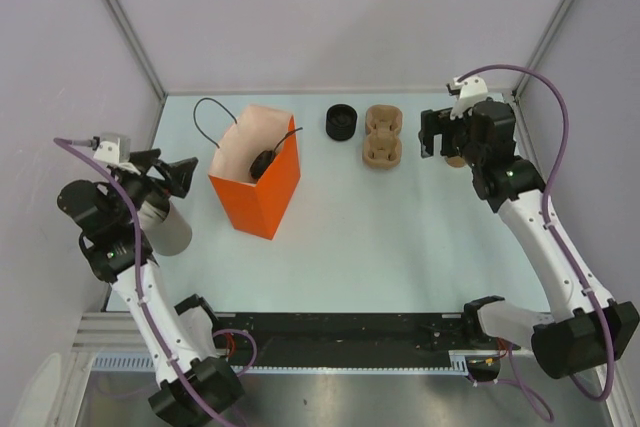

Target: Pack the takeout coffee

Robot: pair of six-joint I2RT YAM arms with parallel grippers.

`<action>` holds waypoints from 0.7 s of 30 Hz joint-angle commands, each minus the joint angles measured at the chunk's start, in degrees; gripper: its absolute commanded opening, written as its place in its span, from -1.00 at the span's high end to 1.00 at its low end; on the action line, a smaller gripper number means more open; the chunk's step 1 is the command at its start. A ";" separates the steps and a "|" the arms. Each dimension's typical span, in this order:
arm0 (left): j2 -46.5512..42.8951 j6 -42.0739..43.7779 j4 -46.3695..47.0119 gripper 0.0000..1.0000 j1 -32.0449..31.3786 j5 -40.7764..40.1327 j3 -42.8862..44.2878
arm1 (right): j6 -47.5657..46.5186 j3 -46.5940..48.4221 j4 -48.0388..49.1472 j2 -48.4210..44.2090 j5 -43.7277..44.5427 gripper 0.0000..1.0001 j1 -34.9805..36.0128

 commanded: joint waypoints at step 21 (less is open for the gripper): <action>-5.79 2.12 1.44 -0.99 0.36 -4.92 1.24 | -0.98 -1.36 7.30 -9.99 11.68 -0.99 0.66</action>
